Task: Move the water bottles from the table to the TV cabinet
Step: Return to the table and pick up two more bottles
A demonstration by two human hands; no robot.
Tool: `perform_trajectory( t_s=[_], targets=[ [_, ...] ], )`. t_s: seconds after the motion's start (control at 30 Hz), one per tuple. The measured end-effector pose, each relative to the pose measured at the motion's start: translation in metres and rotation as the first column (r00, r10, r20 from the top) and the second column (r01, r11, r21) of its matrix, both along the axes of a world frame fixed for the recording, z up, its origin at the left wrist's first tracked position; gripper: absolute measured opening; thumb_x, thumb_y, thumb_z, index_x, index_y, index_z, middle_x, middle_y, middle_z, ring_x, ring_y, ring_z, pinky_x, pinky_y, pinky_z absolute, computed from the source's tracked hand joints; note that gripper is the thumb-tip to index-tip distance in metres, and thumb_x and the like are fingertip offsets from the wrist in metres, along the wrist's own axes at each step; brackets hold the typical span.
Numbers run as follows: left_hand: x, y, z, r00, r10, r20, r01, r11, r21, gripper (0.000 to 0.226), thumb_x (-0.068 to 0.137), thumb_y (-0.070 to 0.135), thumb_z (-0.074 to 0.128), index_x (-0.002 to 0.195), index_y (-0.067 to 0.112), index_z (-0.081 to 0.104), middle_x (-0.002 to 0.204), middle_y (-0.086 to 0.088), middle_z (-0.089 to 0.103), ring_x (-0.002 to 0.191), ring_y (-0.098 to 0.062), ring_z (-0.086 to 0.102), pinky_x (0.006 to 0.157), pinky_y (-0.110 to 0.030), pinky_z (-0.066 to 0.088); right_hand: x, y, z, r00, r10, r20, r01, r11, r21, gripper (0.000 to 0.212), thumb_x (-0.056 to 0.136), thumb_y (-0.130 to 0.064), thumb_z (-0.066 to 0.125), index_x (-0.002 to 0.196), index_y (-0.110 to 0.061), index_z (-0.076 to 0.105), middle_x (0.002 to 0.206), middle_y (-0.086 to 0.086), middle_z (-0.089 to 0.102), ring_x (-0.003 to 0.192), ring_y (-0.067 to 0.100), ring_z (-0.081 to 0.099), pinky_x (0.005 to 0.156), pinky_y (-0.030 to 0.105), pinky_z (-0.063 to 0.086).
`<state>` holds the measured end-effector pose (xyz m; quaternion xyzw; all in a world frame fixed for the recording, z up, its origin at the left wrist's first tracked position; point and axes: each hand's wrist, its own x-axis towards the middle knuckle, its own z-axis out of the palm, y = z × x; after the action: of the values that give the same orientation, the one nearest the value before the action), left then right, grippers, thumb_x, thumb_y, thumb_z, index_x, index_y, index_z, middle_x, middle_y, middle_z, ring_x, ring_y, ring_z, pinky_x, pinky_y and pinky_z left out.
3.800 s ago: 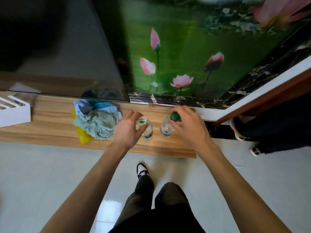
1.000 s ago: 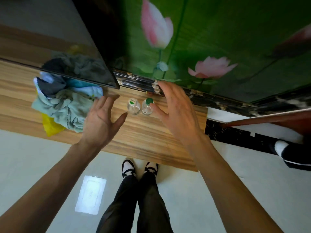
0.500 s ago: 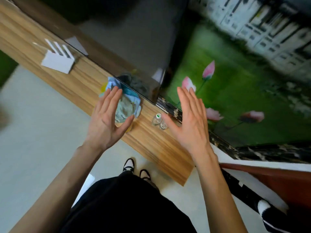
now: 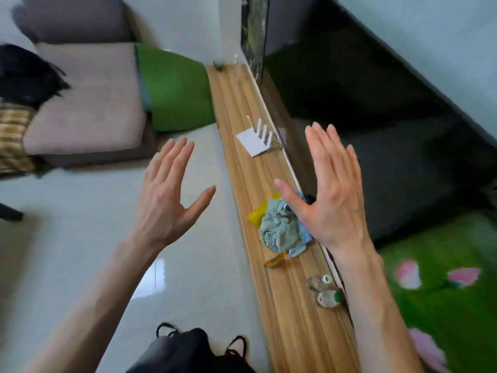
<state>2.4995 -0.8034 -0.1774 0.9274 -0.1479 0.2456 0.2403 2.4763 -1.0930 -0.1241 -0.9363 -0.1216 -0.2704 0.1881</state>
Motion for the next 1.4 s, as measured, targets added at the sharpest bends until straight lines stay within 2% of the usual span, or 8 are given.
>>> perform_trajectory(
  t_s=[0.13, 0.3, 0.53, 0.73, 0.9, 1.07, 1.17, 1.4],
  targets=[
    [-0.021, 0.071, 0.023, 0.980, 0.196, 0.031, -0.195, 0.980, -0.031, 0.079, 0.097, 0.054, 0.058, 0.160, 0.013, 0.034, 0.169, -0.003, 0.034, 0.161, -0.022, 0.023, 0.127, -0.047, 0.028, 0.029, 0.082, 0.021, 0.979, 0.206, -0.008, -0.206, 0.978, -0.030, 0.086, 0.096, -0.061, 0.057, 0.160, -0.014, 0.025, 0.168, 0.002, 0.025, 0.158, 0.016, 0.014, 0.127, 0.050, 0.016],
    [-0.058, 0.169, 0.046, 0.907, 0.420, 0.028, -0.418, 0.907, -0.046, 0.081, 0.095, 0.052, 0.061, 0.160, 0.011, 0.033, 0.170, -0.005, 0.031, 0.161, -0.021, 0.021, 0.130, -0.037, 0.022, 0.046, 0.199, 0.042, 0.900, 0.434, 0.041, -0.432, 0.901, -0.053, 0.086, 0.095, -0.064, 0.055, 0.159, -0.015, 0.028, 0.167, 0.000, 0.028, 0.158, 0.016, 0.016, 0.127, 0.048, 0.018],
    [-0.132, 0.313, 0.066, 0.751, 0.660, 0.017, -0.658, 0.750, -0.067, 0.082, 0.095, 0.060, 0.053, 0.162, 0.020, 0.028, 0.171, 0.000, 0.029, 0.161, -0.017, 0.021, 0.129, -0.048, 0.027, 0.044, 0.380, 0.054, 0.742, 0.666, 0.069, -0.662, 0.746, -0.081, 0.086, 0.095, -0.066, 0.053, 0.160, -0.017, 0.026, 0.167, -0.003, 0.027, 0.158, 0.013, 0.014, 0.127, 0.045, 0.017],
    [-0.188, 0.415, 0.069, 0.635, 0.772, 0.033, -0.770, 0.636, -0.058, 0.083, 0.095, 0.062, 0.053, 0.163, 0.023, 0.026, 0.170, 0.002, 0.029, 0.160, -0.015, 0.021, 0.129, -0.045, 0.027, 0.026, 0.513, 0.047, 0.619, 0.780, 0.093, -0.778, 0.625, -0.062, 0.085, 0.095, -0.066, 0.053, 0.160, -0.018, 0.027, 0.167, -0.004, 0.028, 0.158, 0.012, 0.014, 0.127, 0.045, 0.016],
    [-0.244, 0.481, 0.068, 0.490, 0.871, 0.005, -0.870, 0.490, -0.049, 0.084, 0.094, 0.065, 0.049, 0.162, 0.022, 0.027, 0.170, 0.000, 0.030, 0.160, -0.017, 0.022, 0.129, -0.049, 0.027, 0.002, 0.613, 0.048, 0.511, 0.856, 0.074, -0.855, 0.515, -0.057, 0.085, 0.095, -0.066, 0.052, 0.160, -0.018, 0.026, 0.167, -0.002, 0.028, 0.158, 0.013, 0.014, 0.128, 0.044, 0.015],
    [-0.288, 0.538, 0.061, 0.357, 0.934, -0.018, -0.933, 0.356, -0.045, 0.085, 0.093, 0.062, 0.053, 0.162, 0.019, 0.029, 0.169, -0.001, 0.031, 0.160, -0.017, 0.022, 0.131, -0.043, 0.023, -0.015, 0.703, 0.046, 0.396, 0.916, 0.056, -0.916, 0.399, -0.046, 0.085, 0.095, -0.067, 0.049, 0.160, -0.019, 0.025, 0.168, -0.002, 0.027, 0.158, 0.013, 0.014, 0.128, 0.046, 0.017],
    [-0.306, 0.573, 0.054, 0.288, 0.957, -0.035, -0.957, 0.288, -0.027, 0.085, 0.093, 0.064, 0.052, 0.162, 0.019, 0.029, 0.169, -0.001, 0.031, 0.160, -0.016, 0.022, 0.131, -0.042, 0.022, -0.024, 0.756, 0.042, 0.340, 0.940, 0.026, -0.939, 0.341, -0.047, 0.085, 0.096, -0.065, 0.052, 0.161, -0.019, 0.023, 0.168, -0.001, 0.025, 0.158, 0.013, 0.013, 0.126, 0.051, 0.021],
    [-0.322, 0.682, 0.043, 0.147, 0.989, -0.022, -0.989, 0.147, -0.002, 0.084, 0.095, 0.068, 0.046, 0.162, 0.021, 0.028, 0.169, 0.001, 0.031, 0.160, -0.016, 0.021, 0.129, -0.049, 0.027, -0.032, 0.898, 0.031, 0.201, 0.980, 0.001, -0.979, 0.201, -0.014, 0.084, 0.095, -0.064, 0.053, 0.160, -0.019, 0.025, 0.168, -0.001, 0.025, 0.158, 0.014, 0.014, 0.126, 0.051, 0.019]
  ],
)
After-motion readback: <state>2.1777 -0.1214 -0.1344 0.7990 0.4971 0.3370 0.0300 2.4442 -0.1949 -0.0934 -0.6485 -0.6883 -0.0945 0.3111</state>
